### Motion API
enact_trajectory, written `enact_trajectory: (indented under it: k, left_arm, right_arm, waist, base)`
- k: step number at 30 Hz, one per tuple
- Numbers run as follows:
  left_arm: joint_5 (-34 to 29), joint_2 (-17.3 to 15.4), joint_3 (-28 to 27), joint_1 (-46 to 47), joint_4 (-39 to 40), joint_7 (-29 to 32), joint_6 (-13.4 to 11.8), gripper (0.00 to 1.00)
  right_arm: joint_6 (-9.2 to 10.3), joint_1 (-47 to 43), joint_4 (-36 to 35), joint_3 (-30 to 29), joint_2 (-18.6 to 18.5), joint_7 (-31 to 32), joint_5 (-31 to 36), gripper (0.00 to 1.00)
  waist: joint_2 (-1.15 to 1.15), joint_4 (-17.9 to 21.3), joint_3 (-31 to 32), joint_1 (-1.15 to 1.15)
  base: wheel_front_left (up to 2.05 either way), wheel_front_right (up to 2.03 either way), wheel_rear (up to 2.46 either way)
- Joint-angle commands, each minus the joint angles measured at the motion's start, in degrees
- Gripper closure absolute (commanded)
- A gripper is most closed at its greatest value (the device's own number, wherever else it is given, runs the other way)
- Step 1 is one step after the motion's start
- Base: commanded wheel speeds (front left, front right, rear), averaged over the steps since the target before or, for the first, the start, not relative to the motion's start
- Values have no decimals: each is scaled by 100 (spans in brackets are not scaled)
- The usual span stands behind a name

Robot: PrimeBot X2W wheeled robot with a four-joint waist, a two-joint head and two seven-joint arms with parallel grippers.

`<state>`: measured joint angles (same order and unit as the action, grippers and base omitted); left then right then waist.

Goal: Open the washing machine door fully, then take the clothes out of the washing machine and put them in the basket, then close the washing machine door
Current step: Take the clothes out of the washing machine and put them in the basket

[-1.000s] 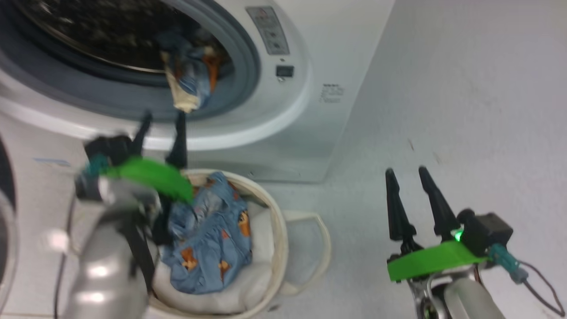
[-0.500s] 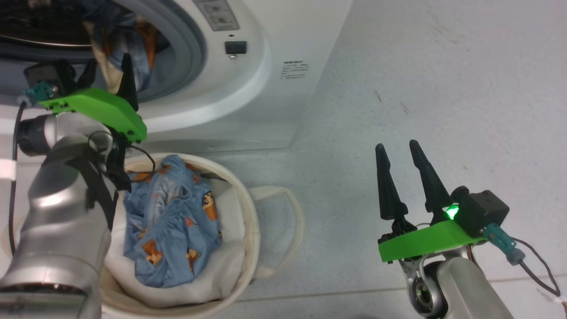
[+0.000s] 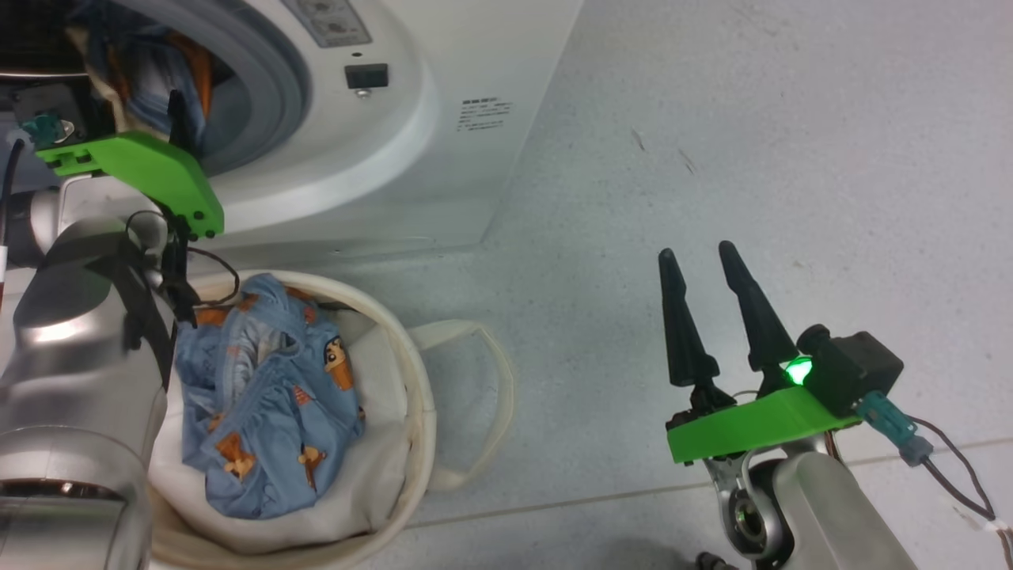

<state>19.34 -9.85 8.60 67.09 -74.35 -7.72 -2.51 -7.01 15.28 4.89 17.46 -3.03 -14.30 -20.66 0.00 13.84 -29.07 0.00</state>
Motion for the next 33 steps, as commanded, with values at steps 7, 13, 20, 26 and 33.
enact_trajectory:
  k: [7, 13, 20, 26, 33]
  left_arm:
    - [78, -180, -60, 257, 74, -130, -15, 100]
    - [97, -87, -6, 206, 104, -547, 150, 100]
    - [-110, 0, -145, -647, 1679, -725, 57, 100]
    - [-798, 117, -276, -2186, 3650, -727, -98, 100]
    - [-1164, 359, -461, -3622, 5370, -727, -10, 100]
  right_arm:
    - [-47, 42, -184, 7, 15, -70, 27, 0]
    - [-47, -7, -144, -21, 15, -70, 73, 0]
    - [-47, -128, -7, 15, 15, -70, 160, 0]
    - [-47, -352, 113, -21, 15, -70, 139, 0]
    - [-47, -737, 187, -143, 15, -70, -3, 0]
  waist:
    - [0, 69, -78, 0]
    - [0, -96, 93, 0]
    - [0, -522, 726, 0]
    - [0, -757, 1490, 0]
    - [0, -924, 2215, 0]
  base:
    - [0, 0, 0]
    - [0, 0, 0]
    - [0, 0, 0]
    - [0, 0, 0]
    - [0, 0, 0]
